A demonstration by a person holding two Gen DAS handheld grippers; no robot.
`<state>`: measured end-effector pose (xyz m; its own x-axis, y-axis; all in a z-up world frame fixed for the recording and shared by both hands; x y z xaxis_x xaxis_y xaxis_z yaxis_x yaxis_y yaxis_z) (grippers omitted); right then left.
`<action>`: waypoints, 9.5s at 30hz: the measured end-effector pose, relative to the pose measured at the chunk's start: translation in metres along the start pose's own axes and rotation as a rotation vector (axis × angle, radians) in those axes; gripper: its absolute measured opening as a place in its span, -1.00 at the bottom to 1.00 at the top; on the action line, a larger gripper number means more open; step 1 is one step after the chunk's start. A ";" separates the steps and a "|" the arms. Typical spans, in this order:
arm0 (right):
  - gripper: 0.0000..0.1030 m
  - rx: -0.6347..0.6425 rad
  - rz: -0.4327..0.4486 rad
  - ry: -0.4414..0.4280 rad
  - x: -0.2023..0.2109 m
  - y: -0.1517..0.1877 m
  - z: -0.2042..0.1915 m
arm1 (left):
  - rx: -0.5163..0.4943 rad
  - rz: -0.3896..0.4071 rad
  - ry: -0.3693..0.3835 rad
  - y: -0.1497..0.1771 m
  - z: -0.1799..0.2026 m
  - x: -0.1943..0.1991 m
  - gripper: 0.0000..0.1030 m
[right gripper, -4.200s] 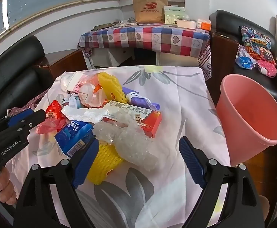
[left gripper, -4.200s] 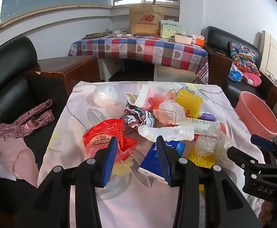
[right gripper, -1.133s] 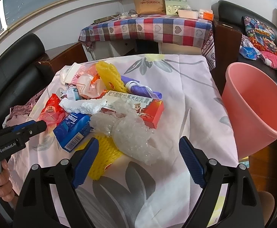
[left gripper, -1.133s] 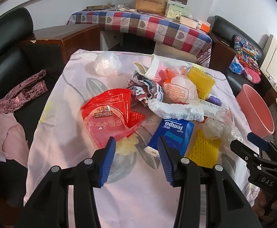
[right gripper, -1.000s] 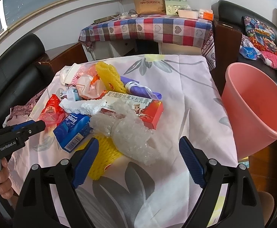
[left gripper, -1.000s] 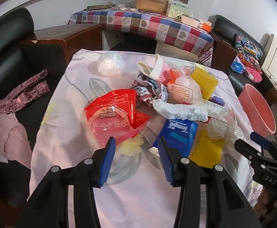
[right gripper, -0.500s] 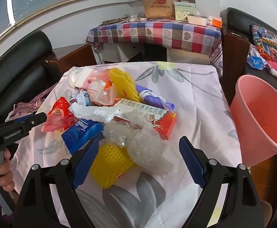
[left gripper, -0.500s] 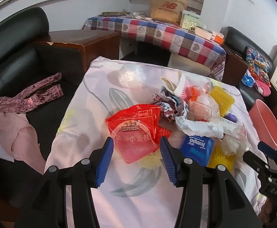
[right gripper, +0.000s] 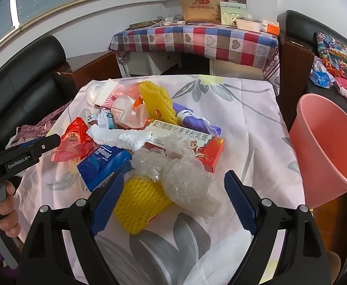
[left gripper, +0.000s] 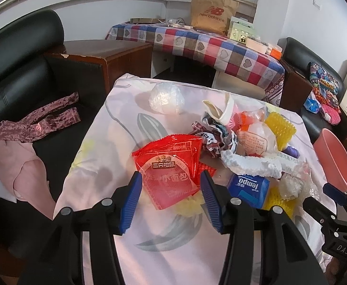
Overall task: Collect trash
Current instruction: 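Move both grippers toward the trash pile on the table, then grasp the red snack bag with the left gripper while the right grasps the bubble wrap, then carry the red bag and bubble wrap with both grippers over the pink bin, then open both grippers to drop the red bag and bubble wrap into the bin, then move both grippers back over the trash on the table, then grasp the pink paper cup with the left gripper while the right grasps the yellow spiky brush, then carry the pink cup and yellow brush with both grippers over the bin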
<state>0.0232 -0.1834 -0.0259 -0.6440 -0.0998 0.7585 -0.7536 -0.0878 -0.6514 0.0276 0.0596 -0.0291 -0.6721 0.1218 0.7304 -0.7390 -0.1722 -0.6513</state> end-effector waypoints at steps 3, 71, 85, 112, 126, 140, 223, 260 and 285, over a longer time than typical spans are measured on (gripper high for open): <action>0.69 0.001 -0.001 0.002 -0.001 0.000 -0.001 | 0.003 -0.007 -0.003 0.000 -0.002 -0.002 -0.02; -0.18 -0.221 0.005 0.027 0.020 -0.007 0.122 | -0.286 0.052 0.285 -0.049 0.135 0.027 -0.99; -0.18 -0.289 0.065 0.225 0.040 -0.024 0.205 | -0.463 0.023 0.399 -0.066 0.276 -0.011 -0.99; -0.18 -0.337 -0.156 0.423 -0.037 -0.019 0.298 | -0.611 -0.238 0.394 -0.041 0.411 -0.149 -0.98; -0.14 -0.304 -0.173 0.459 -0.041 -0.025 0.296 | -0.610 -0.314 0.390 -0.037 0.412 -0.173 -0.96; -0.07 -0.320 -0.184 0.473 -0.032 -0.024 0.296 | -0.574 -0.322 0.392 -0.036 0.407 -0.163 -0.86; -0.06 0.109 -0.018 -0.168 -0.061 -0.094 -0.014 | -0.165 -0.100 0.250 -0.098 0.049 -0.086 -0.71; -0.81 -0.071 0.127 -0.093 0.022 -0.066 0.065 | -0.207 0.093 0.413 -0.089 0.126 0.018 -0.88; -0.81 -0.350 0.119 0.238 0.038 -0.028 0.247 | -0.454 -0.039 0.645 -0.063 0.333 -0.036 -0.88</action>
<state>0.0519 -0.4295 0.0165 -0.7108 0.1461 0.6881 -0.6449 0.2553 -0.7204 0.1141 -0.2597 0.0542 -0.4367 0.6866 0.5813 -0.6156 0.2432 -0.7496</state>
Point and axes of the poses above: each gripper's, at about its wrist camera, not at the fingertips, and x roughly against the way its jaws point, z to its right, y to its underside, the point moved 1 cm from there along -x, roughly the way its jaws point, and after that the axes turned 8 degrees about y, right-handed, at the moved point
